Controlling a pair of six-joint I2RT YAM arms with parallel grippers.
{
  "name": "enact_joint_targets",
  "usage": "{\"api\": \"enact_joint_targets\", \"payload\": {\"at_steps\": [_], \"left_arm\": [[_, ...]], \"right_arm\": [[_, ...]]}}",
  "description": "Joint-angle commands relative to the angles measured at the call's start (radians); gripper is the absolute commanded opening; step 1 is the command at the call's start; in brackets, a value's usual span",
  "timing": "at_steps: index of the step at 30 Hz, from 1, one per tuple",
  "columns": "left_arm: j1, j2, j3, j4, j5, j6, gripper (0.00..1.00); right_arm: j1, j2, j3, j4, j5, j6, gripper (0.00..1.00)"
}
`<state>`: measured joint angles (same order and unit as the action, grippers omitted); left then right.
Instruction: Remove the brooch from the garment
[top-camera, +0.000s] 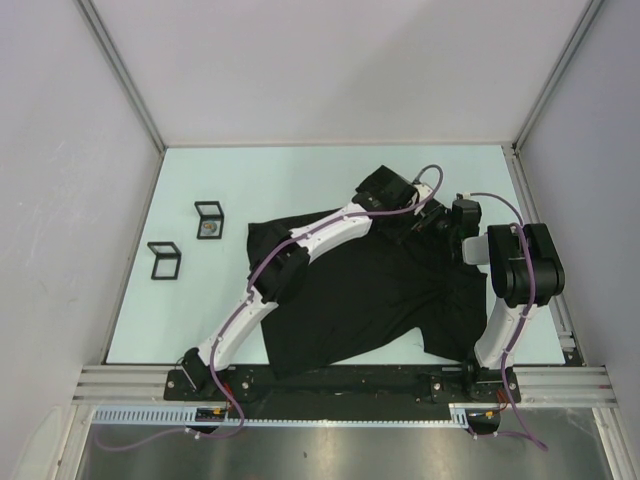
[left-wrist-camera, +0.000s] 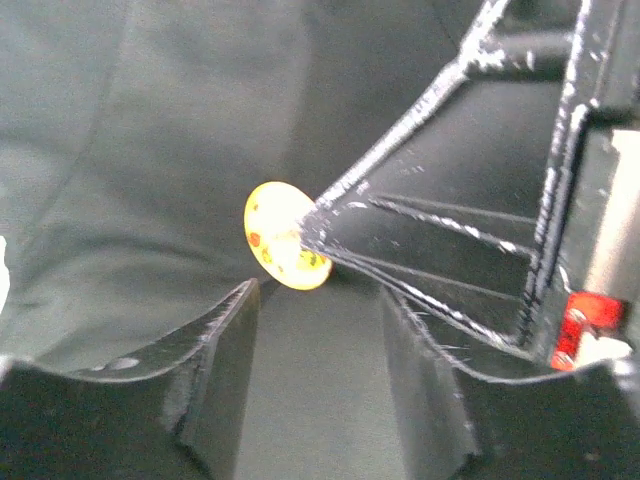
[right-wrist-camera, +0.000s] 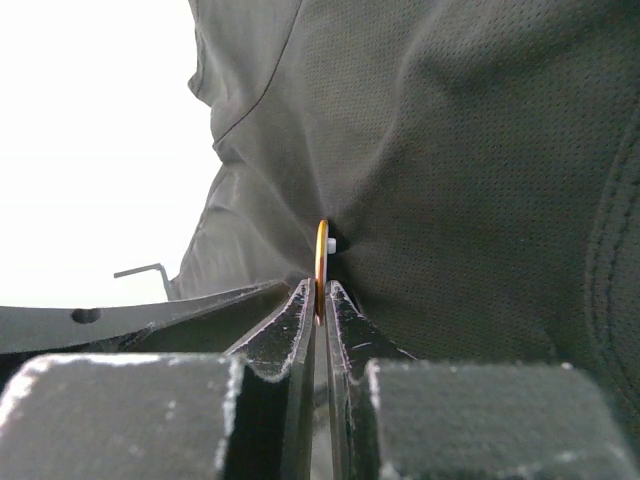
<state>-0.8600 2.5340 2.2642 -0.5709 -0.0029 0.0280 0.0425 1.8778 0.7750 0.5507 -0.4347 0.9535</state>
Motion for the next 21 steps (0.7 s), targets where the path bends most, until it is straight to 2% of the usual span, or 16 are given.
{"api": "enact_joint_targets", "payload": {"at_steps": [1, 8, 14, 21], "left_arm": [[0.009, -0.040, 0.003, 0.043, -0.087, 0.036, 0.52], [0.009, -0.034, 0.003, 0.085, -0.109, 0.021, 0.42], [0.010, -0.030, 0.001, 0.085, -0.083, 0.024, 0.26], [0.012, -0.024, 0.000, 0.083, -0.080, 0.012, 0.10]], "right_arm": [[0.005, 0.006, 0.030, 0.026, -0.035, 0.025, 0.08], [0.013, 0.001, 0.030, 0.025, -0.039, 0.030, 0.09], [0.016, -0.005, 0.032, 0.025, -0.047, 0.024, 0.11], [0.014, -0.012, 0.032, 0.028, -0.041, 0.001, 0.20]]}}
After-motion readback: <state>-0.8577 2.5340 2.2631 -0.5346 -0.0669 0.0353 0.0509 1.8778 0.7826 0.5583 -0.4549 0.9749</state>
